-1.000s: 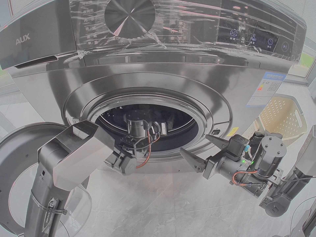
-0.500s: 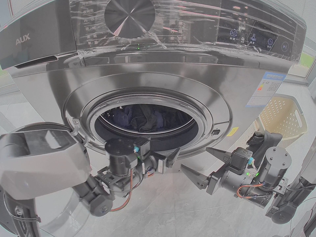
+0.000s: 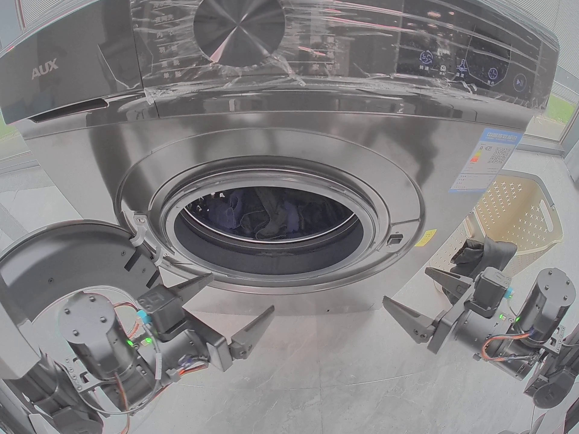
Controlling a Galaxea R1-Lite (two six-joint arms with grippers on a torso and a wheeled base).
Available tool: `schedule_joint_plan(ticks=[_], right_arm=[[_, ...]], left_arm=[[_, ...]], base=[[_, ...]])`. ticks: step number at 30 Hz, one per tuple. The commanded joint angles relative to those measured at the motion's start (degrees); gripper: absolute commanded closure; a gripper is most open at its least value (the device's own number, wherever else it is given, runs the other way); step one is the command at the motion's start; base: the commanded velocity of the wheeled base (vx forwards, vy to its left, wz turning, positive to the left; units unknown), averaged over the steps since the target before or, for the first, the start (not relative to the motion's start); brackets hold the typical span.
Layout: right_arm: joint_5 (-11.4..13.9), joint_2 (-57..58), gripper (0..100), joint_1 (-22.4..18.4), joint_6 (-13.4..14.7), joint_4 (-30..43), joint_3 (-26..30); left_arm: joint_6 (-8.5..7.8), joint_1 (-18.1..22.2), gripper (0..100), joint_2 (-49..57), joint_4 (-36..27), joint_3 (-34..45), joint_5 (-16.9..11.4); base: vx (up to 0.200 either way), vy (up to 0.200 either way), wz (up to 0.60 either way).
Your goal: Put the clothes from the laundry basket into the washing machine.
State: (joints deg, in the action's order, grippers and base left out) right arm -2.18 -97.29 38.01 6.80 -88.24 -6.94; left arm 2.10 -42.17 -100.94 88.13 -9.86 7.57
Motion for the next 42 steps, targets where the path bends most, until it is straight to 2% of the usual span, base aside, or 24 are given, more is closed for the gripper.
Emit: schedule_joint_plan(ticks=[1, 6, 10, 13, 15, 18, 19, 20, 21, 28, 29, 30, 34, 35, 36, 39, 42], right_arm=[[-0.02, 6.33, 0, -3.56, -0.30, 0.26, 3.68], [0.07, 10.19, 0, -6.02, -0.83, 0.78, 6.94], [-0.02, 12.74, 0, -8.04, -1.00, 2.45, 6.94], [-0.02, 18.28, 0, -11.73, -2.23, 9.22, 6.94], [-0.02, 21.44, 0, -11.91, -2.23, 13.18, 6.94], [-0.02, 28.12, 0, -11.99, -2.23, 22.14, 6.94], [-0.02, 28.12, 0, -11.99, -2.23, 22.14, 6.94], [-0.10, 33.48, 0, -12.43, -2.23, 28.73, 6.94], [-0.19, 35.86, 0, -12.79, -2.23, 31.28, 6.94], [-4.76, 55.63, 0, -15.07, -2.58, 50.79, 6.85], [-4.85, 56.07, 0, -15.16, -2.58, 51.15, 6.94], [-4.85, 61.35, 0, -17.62, -2.67, 55.63, 6.94], [-4.06, 72.33, 0, -24.12, -3.81, 63.80, 6.85], [-4.06, 72.33, 0, -24.12, -3.81, 63.80, 6.85], [-3.71, 77.78, 0, -27.29, -4.17, 68.02, 6.85], [-2.30, 85.87, 0, -31.07, -4.34, 74.52, 6.85], [-0.10, 92.72, 0, -34.14, -4.43, 81.64, 6.85]], left_arm=[[0.01, 0.16, 0, 9.36, 0.47, 5.12, 0.25], [-0.08, 1.83, 0, 16.04, 0.20, 7.66, 0.08], [-0.08, 2.62, 0, 18.23, -0.06, 9.86, 0.34], [-0.16, 4.02, 0, 23.24, -3.40, 9.86, 0.34], [-0.16, 4.64, 0, 25.79, -5.77, 9.86, -0.01], [-0.08, 6.04, 0, 31.15, -11.84, 9.86, -0.10], [0.01, 6.48, 0, 34.05, -14.83, 9.86, -0.19], [0.01, 6.84, 0, 36.78, -17.64, 9.86, -0.36], [0.01, 7.19, 0, 39.33, -20.45, 9.86, -0.36], [0.10, 9.30, 0, 61.21, -44.18, 9.77, -0.45], [0.10, 9.30, 0, 61.21, -44.18, 9.77, -0.45], [0.19, 11.93, 0, 66.48, -50.16, 9.77, -0.54], [-0.08, 16.59, 0, 76.33, -58.77, 9.86, -1.68], [-0.08, 16.59, 0, 76.33, -58.77, 9.86, -1.68], [-0.08, 19.93, 0, 80.81, -63.25, 9.86, -3.18], [-0.16, 23.62, 0, 87.93, -70.99, 9.86, -6.08], [-0.08, 27.14, 0, 93.73, -77.32, 9.86, -7.75]], base=[[-0.200, 0.000, 0.00], [-0.200, 0.000, 0.00], [-0.200, 0.000, 0.00], [-0.200, 0.000, 0.00], [-0.200, 0.000, 0.00], [-0.200, 0.000, 0.00], [-0.200, 0.000, 0.00], [-0.200, 0.000, 0.00], [-0.200, 0.000, 0.00], [-0.057, 0.000, 0.00], [0.000, 0.000, 0.00], [0.000, 0.000, 0.00], [0.000, -0.100, 0.00], [0.000, -0.200, 0.00], [0.000, -0.200, 0.00], [0.000, -0.200, 0.00], [0.000, -0.200, 0.00]])
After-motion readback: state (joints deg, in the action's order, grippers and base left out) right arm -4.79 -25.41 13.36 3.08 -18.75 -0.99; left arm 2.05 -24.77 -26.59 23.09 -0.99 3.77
